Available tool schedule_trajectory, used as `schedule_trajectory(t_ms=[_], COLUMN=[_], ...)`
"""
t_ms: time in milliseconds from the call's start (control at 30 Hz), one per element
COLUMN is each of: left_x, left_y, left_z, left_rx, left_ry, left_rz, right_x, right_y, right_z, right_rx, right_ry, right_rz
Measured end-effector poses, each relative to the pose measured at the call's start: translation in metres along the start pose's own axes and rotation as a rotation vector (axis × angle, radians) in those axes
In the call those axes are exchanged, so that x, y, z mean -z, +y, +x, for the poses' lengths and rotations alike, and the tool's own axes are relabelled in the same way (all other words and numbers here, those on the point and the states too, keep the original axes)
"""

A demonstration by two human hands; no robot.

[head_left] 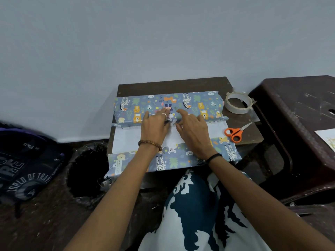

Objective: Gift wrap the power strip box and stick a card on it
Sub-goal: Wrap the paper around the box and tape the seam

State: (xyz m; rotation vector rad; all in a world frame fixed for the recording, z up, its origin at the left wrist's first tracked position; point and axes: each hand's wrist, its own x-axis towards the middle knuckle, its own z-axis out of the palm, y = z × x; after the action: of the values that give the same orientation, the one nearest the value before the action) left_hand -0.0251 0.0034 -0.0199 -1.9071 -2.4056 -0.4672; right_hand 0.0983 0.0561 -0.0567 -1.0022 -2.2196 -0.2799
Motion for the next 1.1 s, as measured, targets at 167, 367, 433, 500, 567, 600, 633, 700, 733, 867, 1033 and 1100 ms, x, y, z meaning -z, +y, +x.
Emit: schedule_trajectory(t_ms=[167, 367, 433, 500, 567, 600, 633, 700, 733, 867, 1033, 1100], left_x=[-0.004, -0.007, -0.008, -0.010, -0.013, -0.015, -0.017, -0.019, -0.018, -0.015, -0.012, -0.009], left_y=[-0.002, -0.004, -0.004, -0.005, -0.003, 0.000, 0.002, 0.006, 0.008, 0.009, 0.014, 0.018], left_z=[0.002, 0.002, 0.002, 0.002, 0.001, 0.000, 0.000, 0.000, -0.001, -0.001, -0.002, -0.002], left_rx=[-0.005, -0.027, -0.025, -0.026, -0.032, -0.041, -0.050, -0.040, -0.032, -0.035, 0.001, 0.032], left_ry=[0.005, 0.014, 0.016, 0.032, 0.081, 0.122, 0.173, 0.224, 0.226, 0.266, 0.181, 0.102], left_rz=[-0.010, -0.016, -0.049, -0.078, -0.071, -0.047, -0.015, 0.013, 0.014, 0.068, 0.055, 0.058], right_x=[-0.002, 0.004, 0.004, 0.004, 0.004, 0.004, 0.005, 0.006, 0.007, 0.013, 0.026, 0.033], right_y=[-0.001, 0.018, 0.019, 0.020, 0.021, 0.022, 0.022, 0.020, 0.020, 0.017, 0.020, 0.023], right_z=[-0.001, 0.004, 0.006, 0.008, 0.009, 0.010, 0.011, 0.013, 0.014, 0.018, 0.016, 0.015], right_rx=[0.038, 0.029, 0.053, 0.058, 0.052, 0.046, 0.039, 0.011, -0.007, -0.077, -0.123, -0.132], right_ry=[0.055, 0.088, 0.080, 0.070, 0.054, 0.045, 0.036, 0.014, 0.002, -0.066, -0.196, -0.249], right_rz=[-0.172, -0.279, -0.280, -0.202, -0.124, -0.103, -0.089, -0.061, -0.039, 0.077, 0.157, 0.207])
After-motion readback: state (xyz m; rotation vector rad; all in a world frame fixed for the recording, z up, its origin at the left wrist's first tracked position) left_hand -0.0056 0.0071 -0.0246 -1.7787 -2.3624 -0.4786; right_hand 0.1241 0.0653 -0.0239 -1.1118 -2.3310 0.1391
